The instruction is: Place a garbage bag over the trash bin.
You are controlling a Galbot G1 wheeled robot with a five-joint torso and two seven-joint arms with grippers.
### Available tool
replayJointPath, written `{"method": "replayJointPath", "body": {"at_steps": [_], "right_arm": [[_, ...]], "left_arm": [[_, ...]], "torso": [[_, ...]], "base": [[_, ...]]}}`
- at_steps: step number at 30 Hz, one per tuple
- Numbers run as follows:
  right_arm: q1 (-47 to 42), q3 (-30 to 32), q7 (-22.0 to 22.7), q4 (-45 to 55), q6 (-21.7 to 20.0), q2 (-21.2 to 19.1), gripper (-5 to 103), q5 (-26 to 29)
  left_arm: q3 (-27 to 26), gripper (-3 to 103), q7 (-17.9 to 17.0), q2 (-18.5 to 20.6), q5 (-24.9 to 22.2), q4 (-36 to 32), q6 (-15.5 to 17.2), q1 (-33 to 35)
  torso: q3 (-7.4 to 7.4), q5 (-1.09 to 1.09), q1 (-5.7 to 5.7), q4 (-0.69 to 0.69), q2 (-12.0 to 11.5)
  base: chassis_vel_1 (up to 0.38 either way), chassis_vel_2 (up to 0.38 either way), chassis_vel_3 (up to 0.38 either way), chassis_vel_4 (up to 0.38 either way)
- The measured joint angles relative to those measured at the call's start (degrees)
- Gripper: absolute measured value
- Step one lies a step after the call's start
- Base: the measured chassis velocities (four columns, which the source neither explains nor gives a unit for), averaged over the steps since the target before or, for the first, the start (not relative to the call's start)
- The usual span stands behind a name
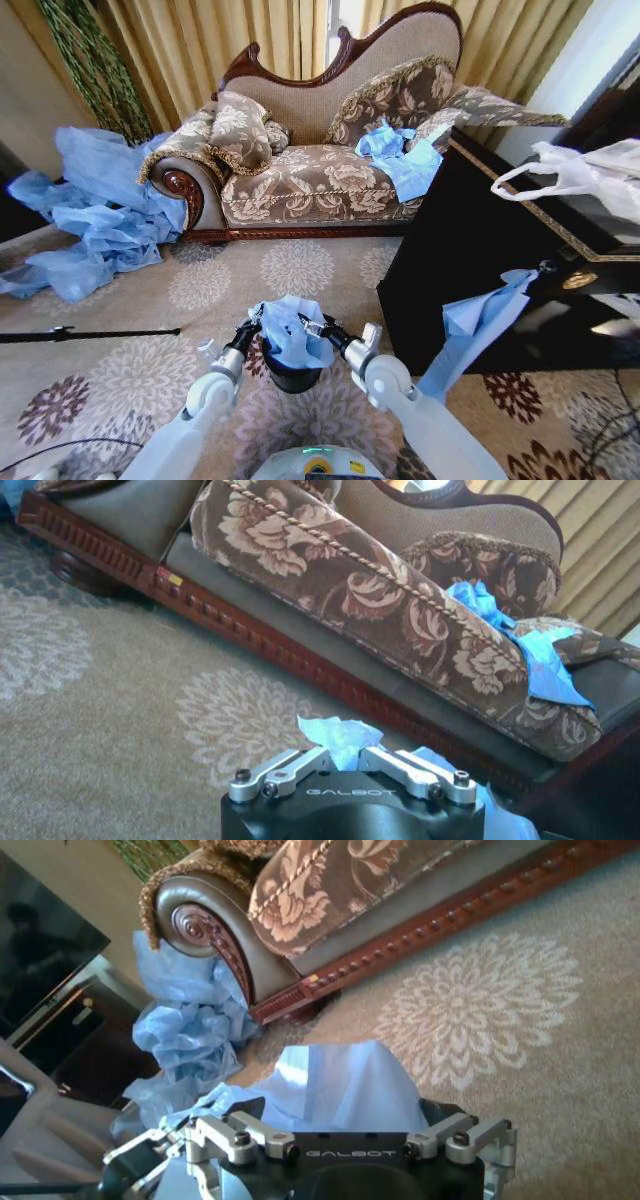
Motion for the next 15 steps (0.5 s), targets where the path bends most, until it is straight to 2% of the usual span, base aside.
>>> {"method": "replayJointPath", "body": {"at_steps": [4,7,8,9,10,11,13,15], "right_arm": [[1.01,-0.28,0.07,-1.40,-1.05,0.62,102,0.81],[1.44,-0.62,0.13,-2.43,-1.17,1.07,96,0.88],[1.50,-0.63,0.14,-2.69,-1.17,1.24,91,0.86],[1.50,-0.64,0.14,-2.75,-1.17,1.28,91,0.83],[1.44,-0.70,0.12,-2.76,-1.17,1.25,81,0.76],[1.34,-0.86,0.08,-2.76,-1.15,1.17,76,0.51],[1.26,-0.99,0.03,-2.77,-1.09,1.13,76,0.18],[1.05,-1.14,-0.05,-2.83,-0.88,1.09,65,-0.57]], "left_arm": [[-0.09,0,0.14,0.04,0.05,-0.08,-0.07,0.06],[-0.09,0,0.16,0.04,0.05,-0.18,-0.15,0.00],[-0.09,0,0.16,0.04,0.05,-0.24,-0.16,-0.04],[-0.07,0,0.17,0.07,0.04,-0.28,-0.17,-0.07],[-0.04,0,0.20,0.13,0.04,-0.30,-0.17,-0.10],[0.00,0,0.25,0.13,0.03,-0.30,-0.19,-0.16],[0.03,0,0.27,0.12,0.03,-0.30,-0.22,-0.19],[0.08,0,0.37,0.08,0.03,-0.29,-0.27,-0.21]], "torso": [[-0.01,-0.01,0.00,0.00,0.00],[0.00,0.00,0.00,0.00,0.00],[0.00,0.00,0.00,0.00,0.00],[0.00,0.00,0.00,0.00,0.00],[-0.01,0.00,0.00,0.00,0.00],[-0.01,0.00,0.00,0.00,0.00],[0.00,0.00,0.00,0.00,0.00],[-0.01,0.00,0.00,0.00,0.00]], "base": [[0.000,0.000,0.000,0.000],[0.000,0.000,0.000,0.000],[0.000,0.000,0.000,0.000],[0.000,0.000,0.000,0.000],[0.000,0.000,0.000,0.000],[0.000,0.000,0.000,0.000],[0.000,0.000,0.000,0.000],[0.000,0.000,0.000,0.000]]}}
